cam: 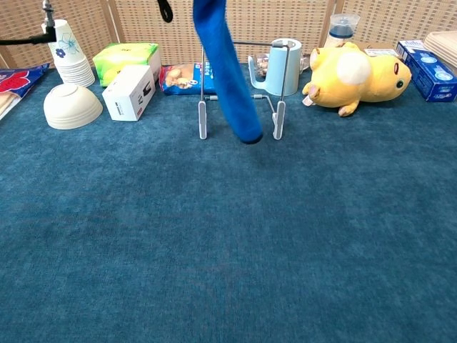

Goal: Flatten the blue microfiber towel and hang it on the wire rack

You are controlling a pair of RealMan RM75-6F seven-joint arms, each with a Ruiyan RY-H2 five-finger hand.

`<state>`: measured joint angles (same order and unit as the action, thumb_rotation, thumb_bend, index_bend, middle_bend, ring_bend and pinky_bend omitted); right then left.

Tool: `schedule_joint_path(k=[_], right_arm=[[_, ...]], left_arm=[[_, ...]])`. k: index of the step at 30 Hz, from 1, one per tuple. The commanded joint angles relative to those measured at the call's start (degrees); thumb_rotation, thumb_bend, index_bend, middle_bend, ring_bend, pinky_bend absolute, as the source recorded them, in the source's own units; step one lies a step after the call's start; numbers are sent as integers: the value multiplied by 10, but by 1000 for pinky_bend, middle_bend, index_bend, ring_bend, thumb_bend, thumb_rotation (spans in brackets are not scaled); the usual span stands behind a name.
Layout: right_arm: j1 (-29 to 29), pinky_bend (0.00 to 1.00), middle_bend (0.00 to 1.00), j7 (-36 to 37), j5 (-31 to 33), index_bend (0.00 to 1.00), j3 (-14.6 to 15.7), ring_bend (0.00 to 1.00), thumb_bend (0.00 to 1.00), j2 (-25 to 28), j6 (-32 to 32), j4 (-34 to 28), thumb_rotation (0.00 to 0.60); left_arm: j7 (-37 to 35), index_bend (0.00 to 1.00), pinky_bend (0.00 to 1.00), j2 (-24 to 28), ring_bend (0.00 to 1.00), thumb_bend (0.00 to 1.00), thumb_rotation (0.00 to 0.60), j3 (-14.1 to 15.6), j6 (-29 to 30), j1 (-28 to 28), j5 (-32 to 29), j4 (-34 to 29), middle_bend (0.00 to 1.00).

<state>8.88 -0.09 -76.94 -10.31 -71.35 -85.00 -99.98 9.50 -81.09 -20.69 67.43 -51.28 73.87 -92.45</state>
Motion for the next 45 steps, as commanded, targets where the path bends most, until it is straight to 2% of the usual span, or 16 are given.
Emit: schedule_joint_path(k=[1, 13, 24, 30, 39, 45], right_arm=[[-4, 0, 0, 5, 1, 0, 0, 0, 334, 1, -3, 3, 600], [-11, 0, 0, 18, 3, 0, 0, 0, 334, 1, -2, 10, 600], [-16, 0, 0, 20, 3, 0, 1, 0, 334, 2, -3, 11, 600], [-17, 0, 0, 24, 6, 0, 1, 0, 334, 2, 1, 14, 600], [-18, 0, 0, 35, 4, 0, 1, 0, 334, 3, 6, 22, 600], [-17, 0, 0, 41, 2, 0, 1, 0, 332, 3, 9, 24, 600]], left_arm=[[10, 731, 831, -8, 678, 488, 600, -17, -15, -15, -24, 7, 740], [49, 728, 835, -32, 674, 490, 600, -63, -54, -68, -115, 42, 736], [89, 721, 838, -46, 670, 491, 600, -77, -65, -96, -183, 77, 733], [103, 718, 845, -38, 669, 491, 600, -81, -61, -99, -205, 59, 733], [115, 719, 850, 1, 669, 493, 600, -90, -30, -89, -204, -34, 734], [140, 718, 851, 19, 669, 495, 600, -84, -16, -82, -216, -67, 734]])
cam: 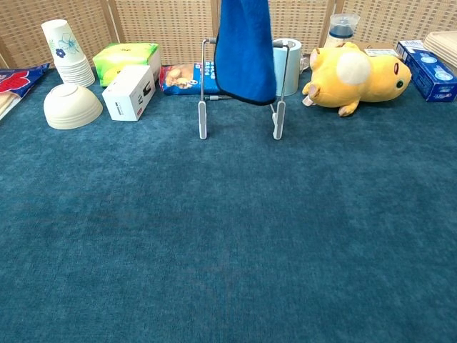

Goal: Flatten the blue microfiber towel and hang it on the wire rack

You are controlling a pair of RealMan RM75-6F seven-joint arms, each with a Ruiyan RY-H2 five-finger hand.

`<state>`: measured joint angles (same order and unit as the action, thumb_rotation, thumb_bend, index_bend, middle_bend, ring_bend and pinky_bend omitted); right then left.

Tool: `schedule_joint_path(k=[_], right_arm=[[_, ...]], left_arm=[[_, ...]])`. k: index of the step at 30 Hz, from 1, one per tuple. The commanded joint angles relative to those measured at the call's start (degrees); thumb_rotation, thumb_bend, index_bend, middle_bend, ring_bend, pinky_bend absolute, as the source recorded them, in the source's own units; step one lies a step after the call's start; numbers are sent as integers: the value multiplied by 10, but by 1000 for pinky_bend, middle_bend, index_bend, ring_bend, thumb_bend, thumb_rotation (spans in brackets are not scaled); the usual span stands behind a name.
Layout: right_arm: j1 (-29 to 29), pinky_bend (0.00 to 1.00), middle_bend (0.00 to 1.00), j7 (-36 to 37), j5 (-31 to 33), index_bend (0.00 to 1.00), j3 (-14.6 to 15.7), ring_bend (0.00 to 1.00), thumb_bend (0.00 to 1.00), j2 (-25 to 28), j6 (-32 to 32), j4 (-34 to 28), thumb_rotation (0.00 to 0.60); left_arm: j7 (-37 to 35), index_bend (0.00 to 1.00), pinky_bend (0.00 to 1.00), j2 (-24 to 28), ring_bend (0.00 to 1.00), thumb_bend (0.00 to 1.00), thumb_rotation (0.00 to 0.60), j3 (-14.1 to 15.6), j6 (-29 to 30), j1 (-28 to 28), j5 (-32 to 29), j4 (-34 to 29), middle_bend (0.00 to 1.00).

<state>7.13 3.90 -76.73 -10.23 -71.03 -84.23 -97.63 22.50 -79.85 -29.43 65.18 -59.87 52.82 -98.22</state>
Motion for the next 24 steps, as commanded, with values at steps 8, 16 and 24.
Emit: schedule_joint_path(k=[8, 16, 24], right_arm=[[-1, 0, 0, 7, -2, 0, 3, 0, 332, 0, 4, 4, 600], [-2, 0, 0, 7, -2, 0, 5, 0, 334, -2, 5, 6, 600], [-13, 0, 0, 12, 1, 0, 8, 0, 334, -1, -3, 7, 600]], left_arm=[[27, 718, 851, 20, 669, 497, 600, 12, 21, 15, -30, -24, 734], [49, 719, 853, 10, 668, 499, 600, 21, 13, 1, -64, 7, 734], [40, 714, 857, -41, 666, 500, 600, 12, -14, -36, -96, 88, 732]])
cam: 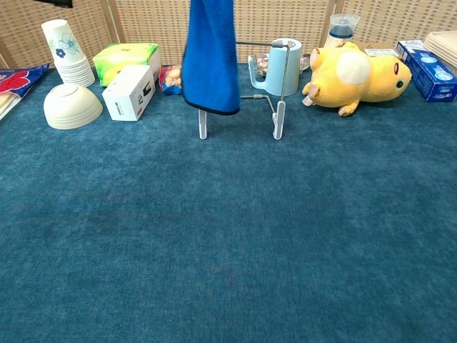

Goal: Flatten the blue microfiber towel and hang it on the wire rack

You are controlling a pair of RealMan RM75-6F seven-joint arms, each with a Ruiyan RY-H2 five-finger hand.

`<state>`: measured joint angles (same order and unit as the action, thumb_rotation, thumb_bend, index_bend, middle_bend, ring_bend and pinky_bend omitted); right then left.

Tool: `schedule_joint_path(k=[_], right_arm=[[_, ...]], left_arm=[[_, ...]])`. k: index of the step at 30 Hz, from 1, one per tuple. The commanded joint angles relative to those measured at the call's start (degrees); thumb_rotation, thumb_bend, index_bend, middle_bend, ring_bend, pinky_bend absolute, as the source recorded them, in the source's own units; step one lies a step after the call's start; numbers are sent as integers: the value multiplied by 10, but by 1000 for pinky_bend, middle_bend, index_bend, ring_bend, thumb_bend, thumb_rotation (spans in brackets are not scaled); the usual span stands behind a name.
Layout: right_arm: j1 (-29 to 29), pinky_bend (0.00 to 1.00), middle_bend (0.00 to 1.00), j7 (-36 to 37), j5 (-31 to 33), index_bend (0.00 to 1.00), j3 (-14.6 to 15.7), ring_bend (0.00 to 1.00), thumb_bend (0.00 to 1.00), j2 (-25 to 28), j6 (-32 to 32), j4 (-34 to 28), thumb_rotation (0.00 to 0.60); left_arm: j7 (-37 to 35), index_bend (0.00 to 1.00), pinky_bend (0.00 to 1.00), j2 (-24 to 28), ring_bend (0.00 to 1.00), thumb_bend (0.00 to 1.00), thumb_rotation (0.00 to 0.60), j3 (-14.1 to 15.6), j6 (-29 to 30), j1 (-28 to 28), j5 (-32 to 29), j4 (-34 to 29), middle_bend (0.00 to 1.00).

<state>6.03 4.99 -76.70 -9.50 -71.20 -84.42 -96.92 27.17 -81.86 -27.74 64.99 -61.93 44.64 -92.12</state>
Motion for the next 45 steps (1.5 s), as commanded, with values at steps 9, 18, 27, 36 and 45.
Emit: schedule_joint_path(k=[9, 18, 27, 36, 45], right_arm=[[-11, 0, 0, 3, 7, 0, 4, 0, 334, 3, -5, 2, 600], [-12, 0, 0, 9, 9, 0, 4, 0, 335, 1, 1, 9, 600], [-15, 0, 0, 12, 10, 0, 4, 0, 332, 3, 2, 10, 600], [-20, 0, 0, 11, 10, 0, 4, 0, 334, 4, -2, 8, 600], [-24, 0, 0, 7, 10, 0, 5, 0, 334, 5, -5, 4, 600]], left_arm=[[-35, 711, 861, -68, 663, 501, 600, -25, -38, -51, -37, 88, 731], [-52, 711, 870, -76, 663, 500, 600, -45, -53, -68, -60, 90, 730], [-47, 708, 875, -87, 662, 500, 600, -49, -51, -84, -80, 120, 729], [-48, 703, 875, -122, 658, 499, 600, -48, -64, -108, -98, 204, 724], [-67, 696, 875, -178, 649, 496, 600, -44, -99, -133, -109, 317, 719]])
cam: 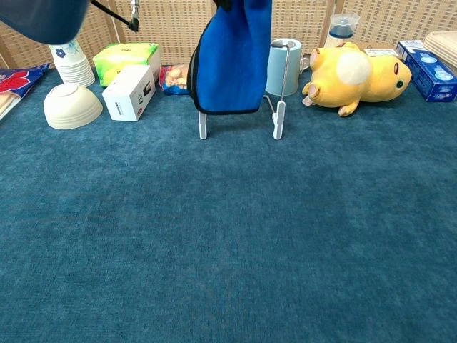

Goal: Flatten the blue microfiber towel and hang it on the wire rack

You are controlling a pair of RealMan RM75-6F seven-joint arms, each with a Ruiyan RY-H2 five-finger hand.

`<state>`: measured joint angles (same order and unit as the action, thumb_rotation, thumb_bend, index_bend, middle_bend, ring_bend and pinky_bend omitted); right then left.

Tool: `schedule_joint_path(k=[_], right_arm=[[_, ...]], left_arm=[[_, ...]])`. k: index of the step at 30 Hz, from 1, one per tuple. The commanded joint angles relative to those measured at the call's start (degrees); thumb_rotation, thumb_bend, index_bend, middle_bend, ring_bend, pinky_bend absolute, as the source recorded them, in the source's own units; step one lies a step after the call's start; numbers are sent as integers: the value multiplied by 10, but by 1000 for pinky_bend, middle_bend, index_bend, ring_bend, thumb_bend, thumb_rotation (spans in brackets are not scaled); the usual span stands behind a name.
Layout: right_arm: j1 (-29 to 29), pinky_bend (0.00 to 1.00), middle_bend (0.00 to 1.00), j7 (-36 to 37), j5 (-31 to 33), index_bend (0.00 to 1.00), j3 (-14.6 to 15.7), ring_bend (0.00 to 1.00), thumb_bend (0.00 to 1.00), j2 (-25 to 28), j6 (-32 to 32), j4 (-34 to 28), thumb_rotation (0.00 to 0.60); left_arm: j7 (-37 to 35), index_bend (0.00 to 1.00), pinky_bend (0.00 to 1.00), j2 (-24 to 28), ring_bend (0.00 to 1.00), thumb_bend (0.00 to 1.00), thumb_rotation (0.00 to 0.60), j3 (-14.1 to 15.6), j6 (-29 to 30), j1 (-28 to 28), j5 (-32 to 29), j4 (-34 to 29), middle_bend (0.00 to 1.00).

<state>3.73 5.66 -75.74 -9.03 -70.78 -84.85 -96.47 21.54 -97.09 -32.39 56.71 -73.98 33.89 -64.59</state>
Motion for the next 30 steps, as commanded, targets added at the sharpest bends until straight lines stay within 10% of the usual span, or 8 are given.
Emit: schedule_joint_path(k=[1, 30], right_arm=[[-1, 0, 0, -1, 1, 0, 0, 0, 334, 1, -1, -1, 600], [-11, 0, 0, -10, 10, 0, -6, 0, 333, 5, -7, -8, 600]], left_arm=[[-14, 695, 875, -32, 648, 495, 600, 1, -20, -15, -2, 55, 719], [-107, 634, 845, -160, 588, 493, 600, -25, -106, -97, 52, 309, 660]])
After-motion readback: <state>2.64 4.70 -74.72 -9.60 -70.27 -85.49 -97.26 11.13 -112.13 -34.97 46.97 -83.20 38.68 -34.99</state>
